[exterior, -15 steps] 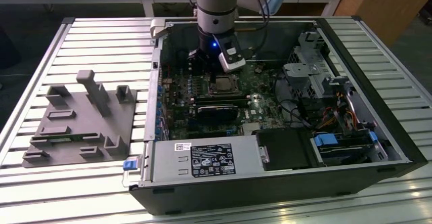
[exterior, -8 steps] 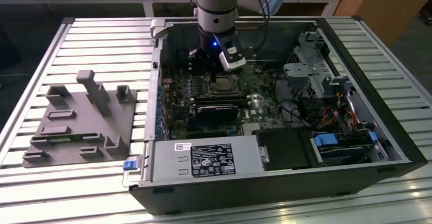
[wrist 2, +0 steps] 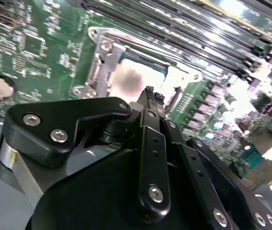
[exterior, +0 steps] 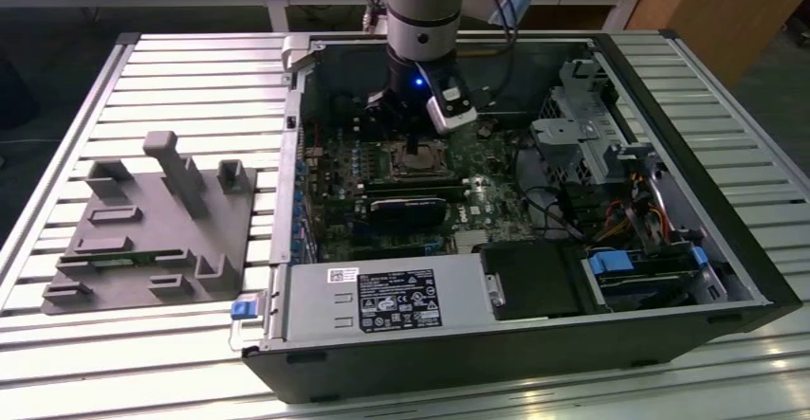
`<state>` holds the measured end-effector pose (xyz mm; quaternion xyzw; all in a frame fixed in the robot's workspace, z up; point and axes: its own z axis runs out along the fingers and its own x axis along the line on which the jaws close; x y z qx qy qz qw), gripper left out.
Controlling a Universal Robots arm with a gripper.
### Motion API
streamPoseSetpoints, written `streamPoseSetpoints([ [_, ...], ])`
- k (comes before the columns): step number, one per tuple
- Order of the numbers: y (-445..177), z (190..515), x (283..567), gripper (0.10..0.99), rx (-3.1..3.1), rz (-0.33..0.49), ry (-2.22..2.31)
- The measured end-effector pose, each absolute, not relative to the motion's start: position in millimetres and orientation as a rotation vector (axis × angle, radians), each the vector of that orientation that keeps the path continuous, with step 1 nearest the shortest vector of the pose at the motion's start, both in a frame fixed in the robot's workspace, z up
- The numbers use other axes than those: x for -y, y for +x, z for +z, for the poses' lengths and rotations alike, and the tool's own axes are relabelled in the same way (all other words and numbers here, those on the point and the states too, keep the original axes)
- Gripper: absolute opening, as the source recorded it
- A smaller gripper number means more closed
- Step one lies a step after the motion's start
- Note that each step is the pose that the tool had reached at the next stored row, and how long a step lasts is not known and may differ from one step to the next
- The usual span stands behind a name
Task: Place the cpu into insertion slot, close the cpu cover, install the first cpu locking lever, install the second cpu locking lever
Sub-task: 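Close the cpu cover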
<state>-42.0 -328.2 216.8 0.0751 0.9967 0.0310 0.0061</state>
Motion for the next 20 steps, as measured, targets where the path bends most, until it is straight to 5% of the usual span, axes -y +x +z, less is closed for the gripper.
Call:
streamPoseSetpoints([
  [20,-33.3,231.3,328.2,0.106,-3.119,0.08,0.235],
])
